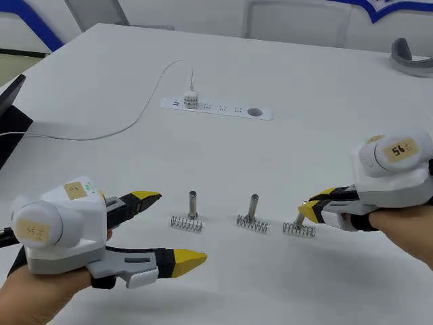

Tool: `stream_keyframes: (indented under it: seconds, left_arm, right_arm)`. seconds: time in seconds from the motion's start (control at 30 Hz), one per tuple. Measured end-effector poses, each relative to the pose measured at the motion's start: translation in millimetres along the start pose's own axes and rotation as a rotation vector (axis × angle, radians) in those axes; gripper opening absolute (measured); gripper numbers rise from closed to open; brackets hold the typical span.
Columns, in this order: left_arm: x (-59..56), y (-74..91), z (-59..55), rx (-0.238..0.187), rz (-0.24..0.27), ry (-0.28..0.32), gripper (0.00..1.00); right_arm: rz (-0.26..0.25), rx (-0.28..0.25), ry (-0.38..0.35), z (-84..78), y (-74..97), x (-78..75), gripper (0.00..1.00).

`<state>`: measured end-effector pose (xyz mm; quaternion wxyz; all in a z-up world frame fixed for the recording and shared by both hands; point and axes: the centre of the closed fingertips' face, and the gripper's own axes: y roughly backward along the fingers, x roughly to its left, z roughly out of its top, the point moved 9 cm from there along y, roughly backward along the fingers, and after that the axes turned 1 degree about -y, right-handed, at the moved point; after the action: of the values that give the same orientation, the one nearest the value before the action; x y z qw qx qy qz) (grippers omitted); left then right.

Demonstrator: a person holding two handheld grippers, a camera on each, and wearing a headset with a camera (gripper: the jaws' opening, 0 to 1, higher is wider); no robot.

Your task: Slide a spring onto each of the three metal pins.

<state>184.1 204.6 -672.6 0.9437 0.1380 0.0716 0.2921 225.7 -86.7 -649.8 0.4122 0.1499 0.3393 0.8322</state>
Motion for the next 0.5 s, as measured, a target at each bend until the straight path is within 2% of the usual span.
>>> stream_keyframes:
  seconds: [0.5]
  left_arm:
    - [1.2, 1.7, 1.1, -0.006, 0.007, -0.004, 0.81]
  right_arm:
    - [0.017, -0.014, 0.035, -7.4, 11.9, -12.0, 0.19]
